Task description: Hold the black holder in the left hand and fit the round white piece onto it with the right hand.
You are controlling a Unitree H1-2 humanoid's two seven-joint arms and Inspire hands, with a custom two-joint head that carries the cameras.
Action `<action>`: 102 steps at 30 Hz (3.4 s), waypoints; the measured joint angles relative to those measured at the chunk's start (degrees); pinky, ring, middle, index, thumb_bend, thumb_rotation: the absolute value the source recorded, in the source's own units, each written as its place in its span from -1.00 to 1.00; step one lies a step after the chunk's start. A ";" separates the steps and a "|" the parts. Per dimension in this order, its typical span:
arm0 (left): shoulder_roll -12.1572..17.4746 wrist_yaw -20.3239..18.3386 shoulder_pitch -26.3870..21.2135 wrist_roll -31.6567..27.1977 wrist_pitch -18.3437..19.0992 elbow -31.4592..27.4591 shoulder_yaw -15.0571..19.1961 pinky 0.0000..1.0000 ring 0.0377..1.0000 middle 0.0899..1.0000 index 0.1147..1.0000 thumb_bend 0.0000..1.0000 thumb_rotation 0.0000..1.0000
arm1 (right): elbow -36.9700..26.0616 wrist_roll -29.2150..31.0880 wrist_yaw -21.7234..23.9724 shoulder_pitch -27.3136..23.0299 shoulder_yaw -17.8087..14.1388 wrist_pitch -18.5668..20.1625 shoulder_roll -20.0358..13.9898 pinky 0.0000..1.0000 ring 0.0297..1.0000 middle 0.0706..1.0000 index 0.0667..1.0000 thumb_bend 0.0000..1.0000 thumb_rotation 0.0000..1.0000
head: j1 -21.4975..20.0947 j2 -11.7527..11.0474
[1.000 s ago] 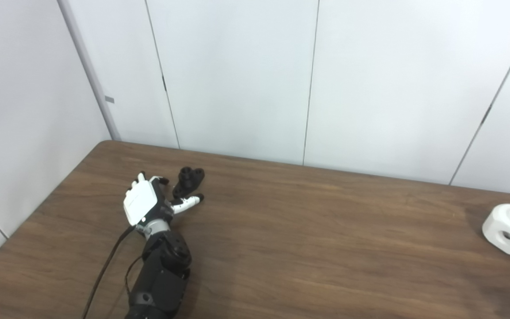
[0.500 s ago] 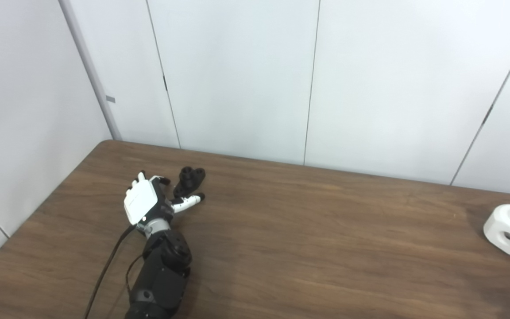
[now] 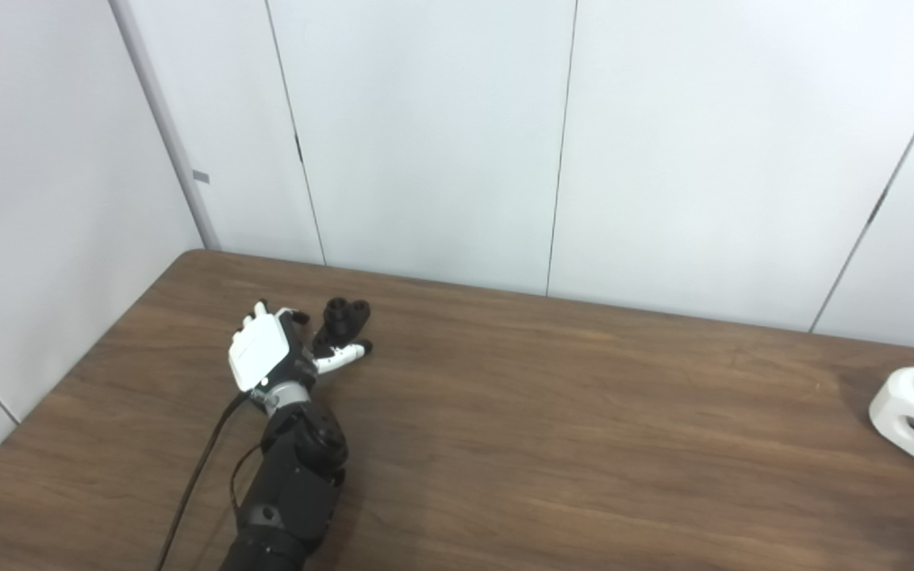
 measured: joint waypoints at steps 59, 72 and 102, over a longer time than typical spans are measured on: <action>3.23 -0.25 8.74 -6.02 -9.38 -10.61 -9.88 1.00 1.00 0.88 -0.18 0.04 -0.91 | -4.64 -2.67 -0.86 -0.28 -0.44 1.25 0.11 0.25 0.56 0.60 0.47 0.64 0.70 | -8.96 1.49; 2.16 -5.20 13.14 -5.88 -10.04 -19.05 -12.20 1.00 1.00 0.85 -0.18 0.04 -0.91 | -6.12 -12.87 -3.47 -3.88 -1.97 3.77 -0.64 0.76 0.86 0.85 0.71 0.54 0.59 | -9.93 1.32; 1.11 -11.40 15.21 -5.45 -14.36 -23.23 -16.43 1.00 1.00 0.83 -0.18 0.04 -0.91 | -12.24 -39.27 -5.28 -16.55 -1.23 30.70 -7.85 1.00 1.00 1.00 0.81 1.00 -0.14 | -18.89 1.23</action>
